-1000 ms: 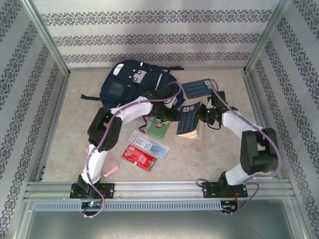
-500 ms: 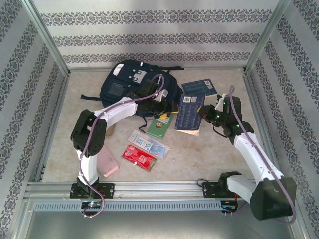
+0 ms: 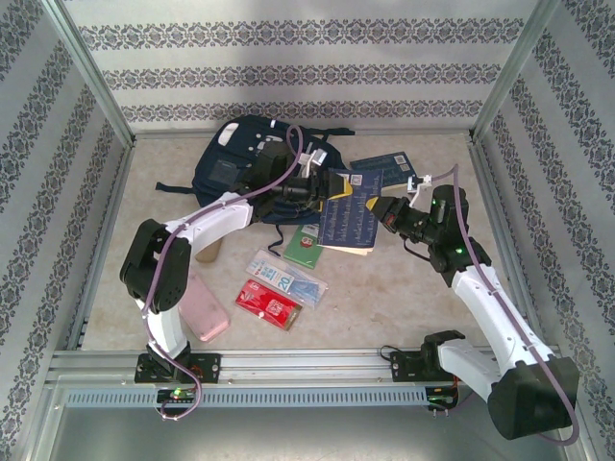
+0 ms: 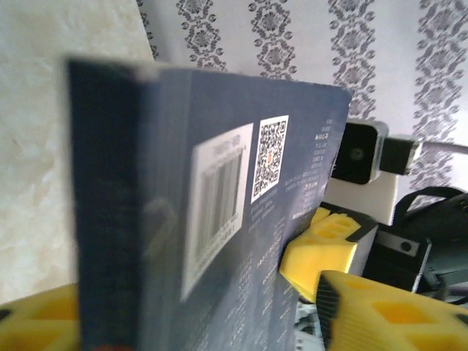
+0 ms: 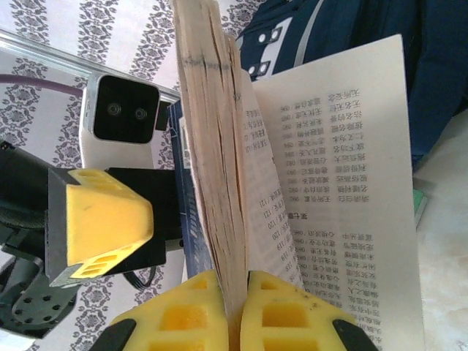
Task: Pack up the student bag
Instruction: Pick up the book from the center of the table.
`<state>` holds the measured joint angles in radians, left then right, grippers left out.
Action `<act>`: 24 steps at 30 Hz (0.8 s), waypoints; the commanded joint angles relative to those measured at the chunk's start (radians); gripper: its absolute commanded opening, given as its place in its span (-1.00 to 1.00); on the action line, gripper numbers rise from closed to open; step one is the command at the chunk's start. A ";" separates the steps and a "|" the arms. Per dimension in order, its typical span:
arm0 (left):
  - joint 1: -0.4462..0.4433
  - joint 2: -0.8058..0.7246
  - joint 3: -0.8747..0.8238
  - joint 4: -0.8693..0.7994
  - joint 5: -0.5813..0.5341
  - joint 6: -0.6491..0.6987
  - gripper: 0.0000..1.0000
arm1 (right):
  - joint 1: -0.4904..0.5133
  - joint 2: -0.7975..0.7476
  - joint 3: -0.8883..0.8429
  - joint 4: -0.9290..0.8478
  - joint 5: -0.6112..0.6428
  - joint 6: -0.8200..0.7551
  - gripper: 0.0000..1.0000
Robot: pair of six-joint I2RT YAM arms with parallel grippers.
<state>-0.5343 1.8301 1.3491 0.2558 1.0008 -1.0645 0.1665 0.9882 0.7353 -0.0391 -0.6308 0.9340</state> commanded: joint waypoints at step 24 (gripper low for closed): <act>0.050 -0.202 -0.133 0.562 -0.435 -0.257 -1.00 | 0.060 -0.135 -0.061 0.166 0.169 0.150 0.94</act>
<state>-0.4889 1.6680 1.2526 0.5632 0.7681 -1.2213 0.2062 0.8665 0.7261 -0.1272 -0.4049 0.9245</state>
